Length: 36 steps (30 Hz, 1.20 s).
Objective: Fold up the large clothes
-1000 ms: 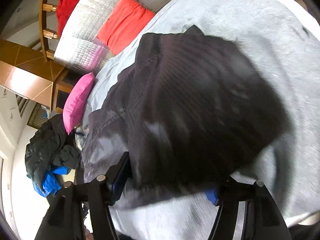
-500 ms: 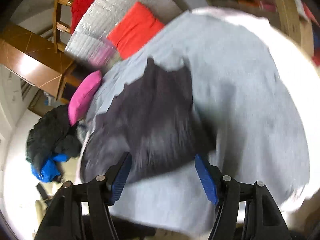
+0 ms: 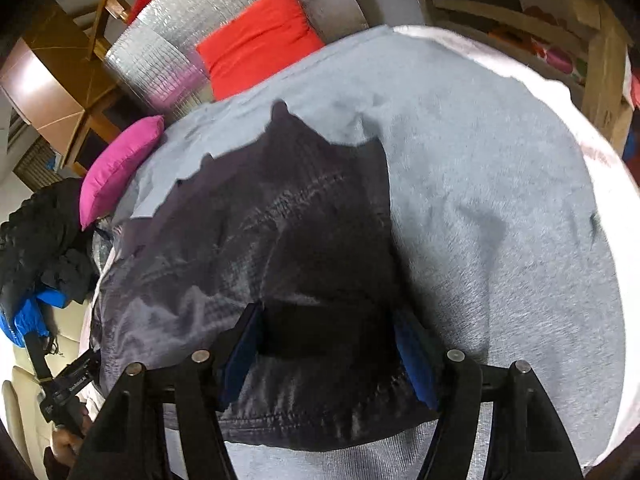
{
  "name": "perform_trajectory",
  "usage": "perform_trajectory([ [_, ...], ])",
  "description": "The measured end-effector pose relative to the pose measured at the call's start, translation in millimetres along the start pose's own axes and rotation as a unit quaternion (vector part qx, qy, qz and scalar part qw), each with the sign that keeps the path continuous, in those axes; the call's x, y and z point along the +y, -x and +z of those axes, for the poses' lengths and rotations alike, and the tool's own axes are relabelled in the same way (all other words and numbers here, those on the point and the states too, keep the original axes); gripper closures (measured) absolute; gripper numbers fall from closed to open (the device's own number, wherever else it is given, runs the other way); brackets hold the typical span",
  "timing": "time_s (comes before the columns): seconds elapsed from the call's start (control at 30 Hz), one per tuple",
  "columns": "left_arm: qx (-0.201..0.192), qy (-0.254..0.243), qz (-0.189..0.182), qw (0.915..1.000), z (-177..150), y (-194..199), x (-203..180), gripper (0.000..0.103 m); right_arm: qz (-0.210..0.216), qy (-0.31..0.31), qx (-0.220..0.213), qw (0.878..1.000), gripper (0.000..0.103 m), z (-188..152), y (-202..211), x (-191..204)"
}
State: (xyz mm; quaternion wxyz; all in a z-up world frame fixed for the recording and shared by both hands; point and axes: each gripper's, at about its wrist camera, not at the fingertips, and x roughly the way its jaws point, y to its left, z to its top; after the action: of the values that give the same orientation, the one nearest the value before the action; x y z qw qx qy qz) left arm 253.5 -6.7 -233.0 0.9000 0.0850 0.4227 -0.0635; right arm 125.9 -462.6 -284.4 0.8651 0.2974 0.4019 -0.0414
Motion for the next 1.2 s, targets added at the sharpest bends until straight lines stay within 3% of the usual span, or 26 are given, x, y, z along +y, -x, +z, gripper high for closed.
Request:
perform_trajectory([
  [0.17,-0.057,-0.008,0.007,0.9983,0.4,26.2,-7.8,0.02,0.012,0.047,-0.084,0.995,0.033,-0.6,30.5,21.7],
  [0.23,-0.073,-0.015,0.01,0.9972,-0.1,33.0,-13.2,0.02,0.026,0.064,-0.1,0.993,0.033,-2.3,34.6,36.7],
  [0.37,-0.088,-0.027,0.015,0.9956,-2.3,38.4,-22.7,0.02,0.029,0.089,-0.069,0.993,0.034,-7.2,14.5,59.6],
  [0.47,-0.092,-0.037,0.013,0.995,1.5,40.7,-25.3,0.02,-0.008,0.096,-0.001,0.995,0.033,-12.7,-21.8,67.6],
  [0.57,-0.093,-0.044,0.017,0.9945,1.6,42.7,-27.2,0.02,-0.035,0.124,0.001,0.992,0.031,-15.2,-25.5,75.5],
  [1.2,-0.088,-0.047,0.022,0.9947,1.8,38.8,-32.4,0.02,-0.031,0.122,0.004,0.992,0.031,-13.3,-26.1,74.8],
])
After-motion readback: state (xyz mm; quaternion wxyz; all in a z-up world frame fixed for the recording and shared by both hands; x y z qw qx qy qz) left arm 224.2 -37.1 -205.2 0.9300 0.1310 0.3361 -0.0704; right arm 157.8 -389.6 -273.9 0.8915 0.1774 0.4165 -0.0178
